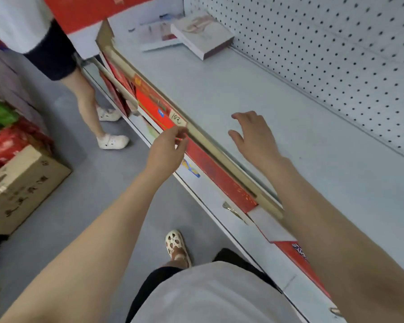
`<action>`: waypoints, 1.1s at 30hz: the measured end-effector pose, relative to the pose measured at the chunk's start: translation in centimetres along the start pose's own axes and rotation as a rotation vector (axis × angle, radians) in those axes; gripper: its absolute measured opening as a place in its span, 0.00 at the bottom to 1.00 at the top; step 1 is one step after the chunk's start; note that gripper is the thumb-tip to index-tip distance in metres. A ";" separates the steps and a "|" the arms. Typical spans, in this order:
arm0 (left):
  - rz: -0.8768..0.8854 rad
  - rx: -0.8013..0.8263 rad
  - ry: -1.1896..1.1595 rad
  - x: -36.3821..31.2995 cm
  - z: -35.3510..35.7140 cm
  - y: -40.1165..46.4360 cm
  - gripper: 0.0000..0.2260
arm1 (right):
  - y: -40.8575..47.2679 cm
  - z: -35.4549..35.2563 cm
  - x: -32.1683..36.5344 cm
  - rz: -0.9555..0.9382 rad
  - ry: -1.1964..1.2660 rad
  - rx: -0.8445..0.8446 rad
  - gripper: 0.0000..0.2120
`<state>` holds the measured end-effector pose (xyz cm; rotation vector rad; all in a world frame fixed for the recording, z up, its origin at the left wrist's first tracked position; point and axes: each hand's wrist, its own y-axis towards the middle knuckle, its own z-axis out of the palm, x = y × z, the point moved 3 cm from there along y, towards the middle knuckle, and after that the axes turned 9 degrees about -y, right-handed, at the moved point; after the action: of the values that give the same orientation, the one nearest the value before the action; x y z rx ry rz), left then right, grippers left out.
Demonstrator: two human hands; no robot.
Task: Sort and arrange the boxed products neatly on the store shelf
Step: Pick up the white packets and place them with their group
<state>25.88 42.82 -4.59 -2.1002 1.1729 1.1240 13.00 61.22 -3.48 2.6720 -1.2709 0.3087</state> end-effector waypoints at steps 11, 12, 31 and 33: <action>0.153 0.163 0.172 2.2 -8.0 22.4 0.15 | 17.6 1.7 2.2 0.275 0.075 0.008 0.22; 0.166 0.169 0.190 2.3 -8.3 24.5 0.15 | 19.6 2.0 2.1 0.317 0.114 0.005 0.22; 0.196 0.329 0.301 1.9 -4.4 48.6 0.22 | 39.1 6.7 0.7 0.961 0.611 -0.013 0.28; 0.144 0.264 0.253 1.8 -4.0 49.6 0.22 | 38.8 6.6 1.2 0.981 0.664 -0.004 0.26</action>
<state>-14.31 13.47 -4.81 -2.0175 1.5203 0.7265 -15.72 34.54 -7.21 1.4695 -2.1224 1.1548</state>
